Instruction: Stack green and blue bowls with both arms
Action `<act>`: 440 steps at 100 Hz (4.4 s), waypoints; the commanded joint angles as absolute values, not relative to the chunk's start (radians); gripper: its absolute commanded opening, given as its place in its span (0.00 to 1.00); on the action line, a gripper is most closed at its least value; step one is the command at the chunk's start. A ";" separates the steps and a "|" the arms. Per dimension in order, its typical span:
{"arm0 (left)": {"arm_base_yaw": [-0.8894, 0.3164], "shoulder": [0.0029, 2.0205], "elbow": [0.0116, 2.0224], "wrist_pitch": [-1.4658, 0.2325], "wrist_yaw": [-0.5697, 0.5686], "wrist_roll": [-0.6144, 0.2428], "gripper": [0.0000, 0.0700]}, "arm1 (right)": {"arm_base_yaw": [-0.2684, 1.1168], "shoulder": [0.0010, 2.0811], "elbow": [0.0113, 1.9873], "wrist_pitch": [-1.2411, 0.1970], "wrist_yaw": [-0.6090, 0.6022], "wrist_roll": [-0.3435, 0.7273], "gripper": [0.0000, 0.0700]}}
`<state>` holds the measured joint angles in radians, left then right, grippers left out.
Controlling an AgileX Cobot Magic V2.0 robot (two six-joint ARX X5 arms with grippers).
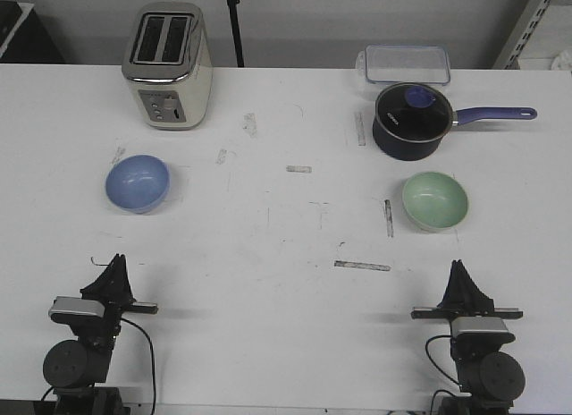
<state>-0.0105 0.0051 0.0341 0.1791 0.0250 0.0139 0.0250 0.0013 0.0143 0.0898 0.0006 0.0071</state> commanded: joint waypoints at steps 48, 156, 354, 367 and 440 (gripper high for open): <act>-0.009 0.003 0.012 0.196 0.025 0.022 0.00 | 0.025 0.002 0.034 0.094 0.001 0.033 0.02; -0.009 0.003 0.012 0.196 0.025 0.022 0.00 | -0.001 0.961 0.949 -0.523 0.079 0.022 0.02; -0.009 0.003 0.012 0.196 0.025 0.022 0.00 | -0.274 1.797 1.406 -0.776 -0.301 0.138 0.01; -0.009 0.003 0.012 0.196 0.025 0.022 0.00 | -0.274 1.765 1.406 -0.764 -0.334 0.160 0.01; -0.009 0.003 0.012 0.196 0.025 0.022 0.00 | 0.157 1.645 1.406 -0.729 -0.287 0.452 0.01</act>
